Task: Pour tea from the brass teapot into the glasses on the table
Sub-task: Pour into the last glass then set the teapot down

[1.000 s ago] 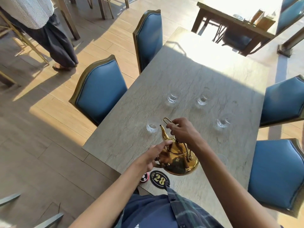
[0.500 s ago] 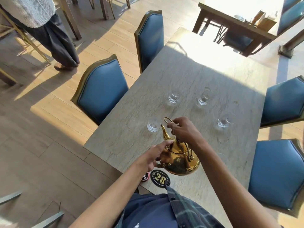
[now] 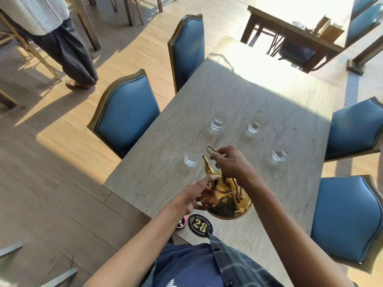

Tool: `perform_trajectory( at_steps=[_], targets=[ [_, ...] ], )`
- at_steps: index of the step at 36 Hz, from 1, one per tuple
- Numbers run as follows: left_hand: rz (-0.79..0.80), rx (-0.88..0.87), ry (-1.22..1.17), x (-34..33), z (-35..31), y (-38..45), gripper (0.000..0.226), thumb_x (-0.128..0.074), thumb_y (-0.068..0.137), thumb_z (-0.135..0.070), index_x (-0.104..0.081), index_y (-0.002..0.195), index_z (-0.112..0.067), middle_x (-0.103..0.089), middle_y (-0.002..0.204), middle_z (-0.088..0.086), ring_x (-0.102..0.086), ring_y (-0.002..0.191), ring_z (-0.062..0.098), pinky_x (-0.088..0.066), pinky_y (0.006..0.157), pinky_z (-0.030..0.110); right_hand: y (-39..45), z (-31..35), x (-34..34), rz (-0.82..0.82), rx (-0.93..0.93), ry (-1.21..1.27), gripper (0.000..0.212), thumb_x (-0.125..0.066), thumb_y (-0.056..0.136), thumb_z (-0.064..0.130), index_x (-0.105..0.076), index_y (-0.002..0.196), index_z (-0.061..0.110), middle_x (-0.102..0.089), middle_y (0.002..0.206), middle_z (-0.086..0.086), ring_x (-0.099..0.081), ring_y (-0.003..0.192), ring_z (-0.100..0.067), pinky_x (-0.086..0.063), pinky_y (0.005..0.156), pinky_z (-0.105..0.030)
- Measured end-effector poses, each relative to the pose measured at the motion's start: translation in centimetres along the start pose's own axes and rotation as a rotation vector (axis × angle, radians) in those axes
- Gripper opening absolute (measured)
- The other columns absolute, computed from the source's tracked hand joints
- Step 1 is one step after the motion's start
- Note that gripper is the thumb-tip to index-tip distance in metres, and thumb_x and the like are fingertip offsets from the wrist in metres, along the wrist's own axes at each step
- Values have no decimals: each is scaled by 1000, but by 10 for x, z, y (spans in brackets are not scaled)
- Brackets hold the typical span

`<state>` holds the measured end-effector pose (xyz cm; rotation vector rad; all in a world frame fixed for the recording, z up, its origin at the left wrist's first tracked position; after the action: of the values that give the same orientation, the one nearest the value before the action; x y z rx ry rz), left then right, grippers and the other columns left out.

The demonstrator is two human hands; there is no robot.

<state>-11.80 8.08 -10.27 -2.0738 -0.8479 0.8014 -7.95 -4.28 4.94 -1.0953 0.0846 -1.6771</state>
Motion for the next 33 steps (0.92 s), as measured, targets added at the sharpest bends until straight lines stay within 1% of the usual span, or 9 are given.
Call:
perform_trajectory(
  at_steps=[6,11,15,19,20,23,28,31,33],
  targets=[
    [15,-1,-6,-1,-3,-1,46,-72,94,-62,-74,110,-20,-75,104,5,-72,100,25,-54,113,58,1,1,2,-4,13,-4,33,-54,99,26,-72,105,-1,-73,93,-19,-58,66,-20,-45,62,-36],
    [13,-3,-16,-1,-2,2,53,-73,92,-64,-74,121,-19,-76,108,5,-72,104,27,-55,112,59,2,2,2,-10,19,-13,34,-54,99,27,-72,106,-1,-73,94,-20,-62,72,-24,-47,64,-39],
    [14,-1,-30,0,-2,4,46,-74,91,-63,-74,112,-22,-75,102,3,-72,103,27,-54,112,61,3,3,2,-5,19,-19,34,-54,99,26,-71,108,-2,-73,97,-23,-61,74,-26,-46,65,-38],
    [22,2,-36,-2,-3,4,44,-74,93,-61,-74,111,-22,-75,101,3,-72,101,27,-55,111,59,4,3,2,1,26,-28,34,-53,100,26,-72,107,-2,-73,97,-22,-64,75,-27,-48,65,-39],
    [25,1,-36,-3,-3,3,44,-73,94,-61,-73,112,-21,-74,103,4,-72,102,27,-56,110,58,5,3,2,1,26,-29,34,-53,100,26,-72,108,-2,-73,97,-22,-64,74,-26,-48,64,-38],
    [27,1,-39,-4,-4,4,45,-72,94,-61,-73,115,-20,-75,106,5,-72,102,26,-56,109,56,5,1,2,-13,18,-23,34,-53,100,28,-71,111,1,-73,96,-18,-56,62,-15,-43,54,-30],
    [31,-5,-44,-4,-3,8,50,-73,93,-62,-75,119,-20,-76,108,5,-72,104,27,-58,100,50,5,1,4,-18,13,-14,35,-53,100,29,-72,111,2,-73,96,-16,-53,60,-12,-41,54,-29],
    [34,-8,-48,-3,-4,10,53,-74,91,-64,-75,121,-20,-76,109,5,-72,104,27,-59,91,46,5,2,5,-20,19,-14,34,-53,100,28,-71,111,2,-72,95,-16,-53,60,-12,-41,52,-27],
    [34,-12,-47,-2,-4,10,53,-74,91,-64,-74,120,-20,-76,109,5,-72,105,27,-59,91,46,5,4,4,-19,23,-16,34,-52,101,27,-71,111,1,-72,96,-16,-54,60,-12,-41,52,-27]
  ],
)
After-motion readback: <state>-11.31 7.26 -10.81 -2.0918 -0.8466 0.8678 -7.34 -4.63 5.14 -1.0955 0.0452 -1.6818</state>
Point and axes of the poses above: each hand's wrist, its own y-axis towards the middle knuckle, its own x-axis out of the back of the hand, z = x × y, the point moved 9 cm from there along y, towards the middle knuckle
